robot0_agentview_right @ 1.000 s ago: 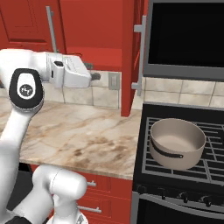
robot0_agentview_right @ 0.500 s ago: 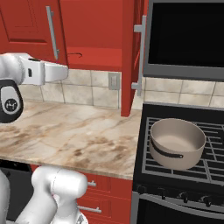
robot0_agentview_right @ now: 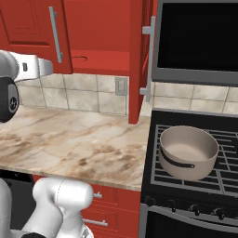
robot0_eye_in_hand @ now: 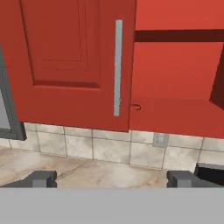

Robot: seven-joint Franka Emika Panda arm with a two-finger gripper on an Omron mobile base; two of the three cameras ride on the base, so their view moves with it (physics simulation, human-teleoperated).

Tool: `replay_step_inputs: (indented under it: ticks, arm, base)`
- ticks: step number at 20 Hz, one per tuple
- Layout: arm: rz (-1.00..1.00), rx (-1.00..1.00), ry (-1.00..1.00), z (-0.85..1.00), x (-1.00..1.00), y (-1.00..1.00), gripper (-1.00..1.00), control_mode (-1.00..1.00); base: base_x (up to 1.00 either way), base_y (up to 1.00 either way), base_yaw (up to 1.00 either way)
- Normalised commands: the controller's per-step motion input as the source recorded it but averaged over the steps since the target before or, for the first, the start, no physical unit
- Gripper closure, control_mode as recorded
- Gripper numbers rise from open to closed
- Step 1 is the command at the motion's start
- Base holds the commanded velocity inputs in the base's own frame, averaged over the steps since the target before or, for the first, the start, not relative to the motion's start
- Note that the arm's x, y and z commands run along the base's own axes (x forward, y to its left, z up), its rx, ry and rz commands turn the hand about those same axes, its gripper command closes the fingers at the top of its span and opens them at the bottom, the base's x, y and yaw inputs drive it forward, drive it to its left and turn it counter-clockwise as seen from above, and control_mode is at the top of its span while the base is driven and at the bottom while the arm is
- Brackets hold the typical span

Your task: Open the cabinet and move the ladle to the pot. Then close the cabinet.

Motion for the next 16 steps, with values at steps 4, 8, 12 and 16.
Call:
replay_step_inputs:
  ticks: [4,8,12,16]
  arm:
    - [0.10,0.07,0.10,0.00,0.36,0.45,-1.00,-1.00]
    - [-0.01,0.02,0.03,0.00,0.33,0.23,-1.00,-1.00]
    - [-0.12,0.00,0.00,0.00,0.30,0.15,-1.00,-1.00]
    - [-0.17,0.00,0.03,0.00,0.42,0.05,-1.00,-1.00]
  base:
    - [0.00,0.00,0.00]
    - [0.00,0.00,0.00]
    - [0.00,0.00,0.00]
    - [0.00,0.00,0.00]
